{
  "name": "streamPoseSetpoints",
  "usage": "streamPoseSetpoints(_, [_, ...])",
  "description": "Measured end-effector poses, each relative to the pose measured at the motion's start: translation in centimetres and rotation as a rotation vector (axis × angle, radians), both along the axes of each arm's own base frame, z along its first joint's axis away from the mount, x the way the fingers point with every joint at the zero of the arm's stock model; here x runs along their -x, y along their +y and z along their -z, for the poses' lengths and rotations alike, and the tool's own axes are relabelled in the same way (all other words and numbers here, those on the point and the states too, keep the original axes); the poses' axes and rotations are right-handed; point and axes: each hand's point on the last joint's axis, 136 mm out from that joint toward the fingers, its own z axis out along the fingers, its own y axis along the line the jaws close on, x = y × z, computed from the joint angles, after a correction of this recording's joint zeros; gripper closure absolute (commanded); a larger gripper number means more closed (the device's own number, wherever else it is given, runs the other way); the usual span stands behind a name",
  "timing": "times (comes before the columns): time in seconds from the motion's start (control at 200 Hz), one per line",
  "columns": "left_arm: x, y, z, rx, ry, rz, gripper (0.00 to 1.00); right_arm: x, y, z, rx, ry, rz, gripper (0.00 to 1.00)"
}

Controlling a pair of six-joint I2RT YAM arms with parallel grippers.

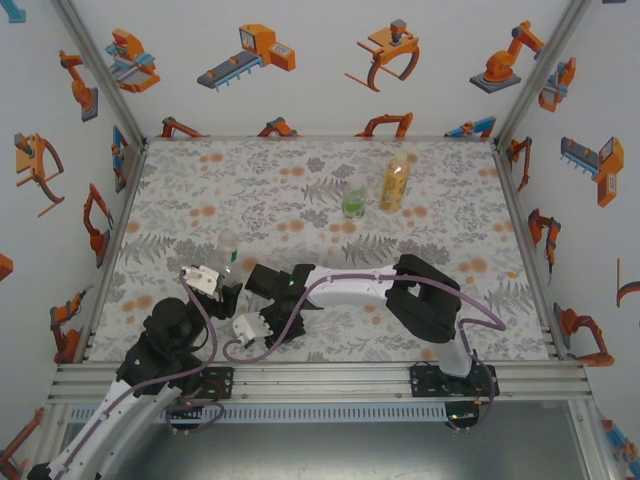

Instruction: Screw on the bottle caps

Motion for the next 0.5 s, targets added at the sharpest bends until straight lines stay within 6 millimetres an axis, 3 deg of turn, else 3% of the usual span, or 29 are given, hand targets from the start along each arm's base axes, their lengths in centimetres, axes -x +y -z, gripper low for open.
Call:
streamPoseSetpoints(0.13, [0.00, 0.00, 0.00, 0.000, 0.000, 0.000, 0.87, 0.03, 0.02, 0.05, 0.009, -0.005, -0.003, 0.57])
streamPoseSetpoints(0.23, [0.00, 0.00, 0.00, 0.000, 0.000, 0.000, 0.87, 0.07, 0.03, 0.08, 0.012, -0.010, -0.004, 0.51])
streamPoseSetpoints(0.496, [0.00, 0.00, 0.00, 0.000, 0.000, 0.000, 0.87, 0.13, 0.15, 0.14, 0.020, -0.039, -0.008, 0.54])
